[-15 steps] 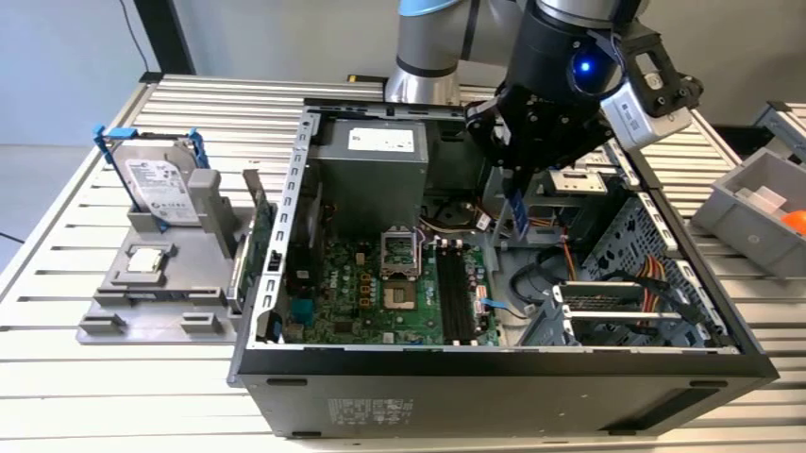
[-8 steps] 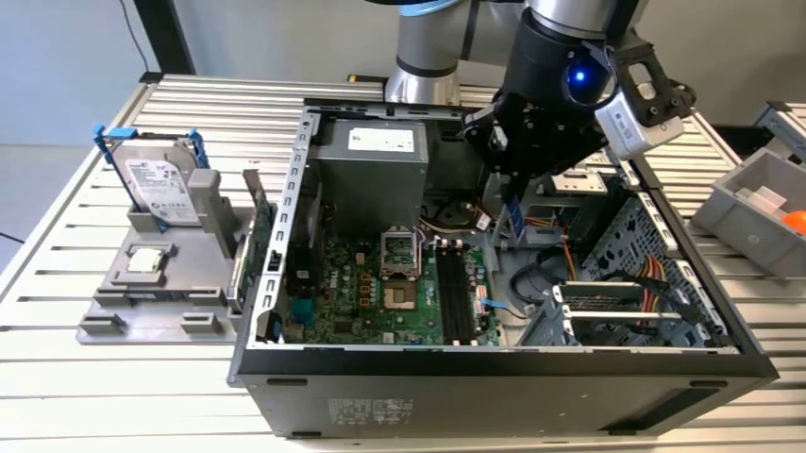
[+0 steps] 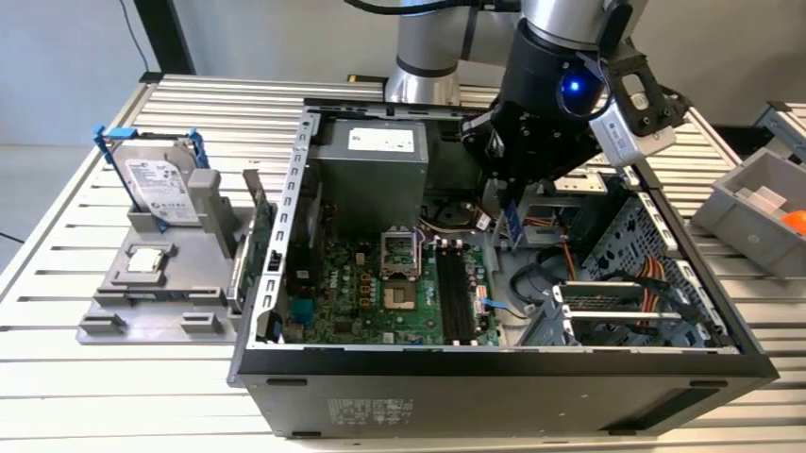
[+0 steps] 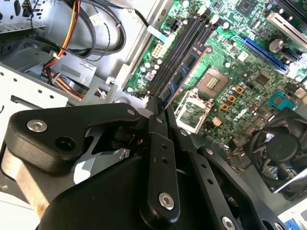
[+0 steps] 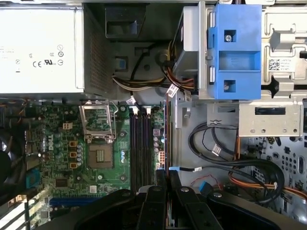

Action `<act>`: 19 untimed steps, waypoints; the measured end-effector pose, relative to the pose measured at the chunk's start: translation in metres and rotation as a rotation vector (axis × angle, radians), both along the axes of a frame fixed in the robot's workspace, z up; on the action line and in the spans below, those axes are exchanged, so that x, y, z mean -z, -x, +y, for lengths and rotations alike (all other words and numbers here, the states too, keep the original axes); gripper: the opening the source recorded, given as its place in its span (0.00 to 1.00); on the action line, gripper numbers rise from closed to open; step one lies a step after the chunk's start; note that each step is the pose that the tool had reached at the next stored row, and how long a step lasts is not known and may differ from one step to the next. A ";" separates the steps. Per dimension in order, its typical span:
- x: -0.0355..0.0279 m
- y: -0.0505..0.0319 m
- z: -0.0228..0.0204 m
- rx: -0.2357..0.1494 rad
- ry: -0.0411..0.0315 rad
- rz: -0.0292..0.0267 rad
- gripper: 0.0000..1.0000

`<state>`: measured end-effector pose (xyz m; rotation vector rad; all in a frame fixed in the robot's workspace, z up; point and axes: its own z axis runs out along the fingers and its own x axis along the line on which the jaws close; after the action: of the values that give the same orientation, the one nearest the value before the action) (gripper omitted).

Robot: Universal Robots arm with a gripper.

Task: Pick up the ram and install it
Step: 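Insert the ram into the slot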

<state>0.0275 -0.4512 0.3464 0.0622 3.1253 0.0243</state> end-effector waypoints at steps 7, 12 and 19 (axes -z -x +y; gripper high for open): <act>0.0066 0.0008 -0.0002 0.000 -0.0001 0.0000 0.00; 0.0110 0.0018 -0.0003 0.000 -0.0001 0.0000 0.00; 0.0164 0.0037 -0.0007 0.000 -0.0001 0.0000 0.00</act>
<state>0.0238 -0.4518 0.3300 0.0620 3.1253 0.0244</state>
